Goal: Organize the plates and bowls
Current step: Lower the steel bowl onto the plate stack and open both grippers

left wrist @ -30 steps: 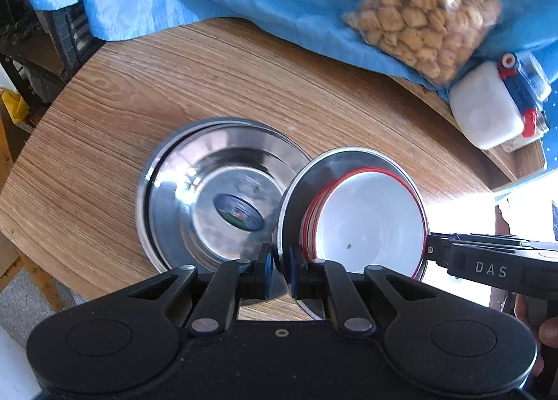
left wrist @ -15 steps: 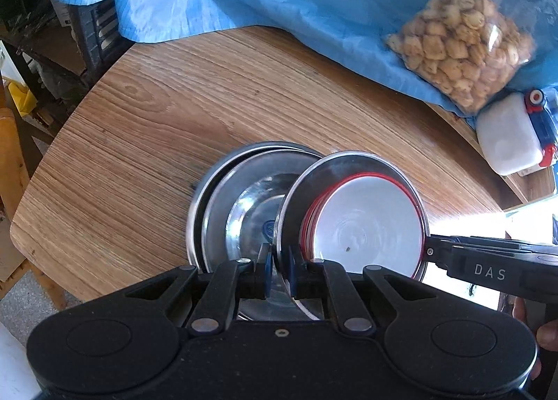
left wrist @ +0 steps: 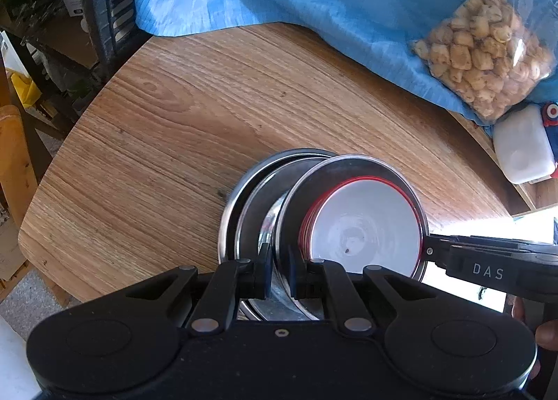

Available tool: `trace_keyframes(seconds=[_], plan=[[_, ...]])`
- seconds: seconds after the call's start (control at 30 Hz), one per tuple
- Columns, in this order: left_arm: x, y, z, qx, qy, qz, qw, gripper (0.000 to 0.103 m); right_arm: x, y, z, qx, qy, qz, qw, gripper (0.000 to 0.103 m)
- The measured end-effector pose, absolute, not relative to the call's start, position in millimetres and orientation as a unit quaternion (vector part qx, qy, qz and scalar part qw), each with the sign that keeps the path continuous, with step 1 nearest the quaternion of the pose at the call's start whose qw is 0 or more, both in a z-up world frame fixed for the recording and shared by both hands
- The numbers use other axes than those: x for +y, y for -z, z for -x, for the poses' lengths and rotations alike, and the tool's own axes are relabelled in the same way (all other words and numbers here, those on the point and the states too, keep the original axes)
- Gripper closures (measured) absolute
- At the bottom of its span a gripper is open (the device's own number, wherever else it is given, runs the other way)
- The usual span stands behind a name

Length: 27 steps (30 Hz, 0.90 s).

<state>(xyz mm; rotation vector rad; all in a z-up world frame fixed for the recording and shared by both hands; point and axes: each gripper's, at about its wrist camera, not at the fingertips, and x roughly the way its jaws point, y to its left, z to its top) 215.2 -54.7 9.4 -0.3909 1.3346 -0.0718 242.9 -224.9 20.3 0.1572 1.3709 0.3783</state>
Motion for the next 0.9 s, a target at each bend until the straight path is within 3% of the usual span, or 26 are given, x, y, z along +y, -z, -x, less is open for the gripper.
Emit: trace_keyframes(seconds=[0.2,0.3,0.9], plan=[[-48.2,-8.4,-217.1,0.615,0.029,0.183,0.766,0.095,-219.2,-17.5,-245.8,0.63,-0.172,-0.066,0.754,0.091],[-46.0,-9.7,-218.3,0.61,0.033,0.187,0.769,0.103,-218.8,-18.8,-247.3,0.628,-0.175,-0.07,0.755,0.09],[-45.8,-6.5,-221.4,0.613,0.032,0.194,0.766,0.103,-219.2,-16.8,-249.2,0.632,-0.18,-0.073,0.751,0.09]])
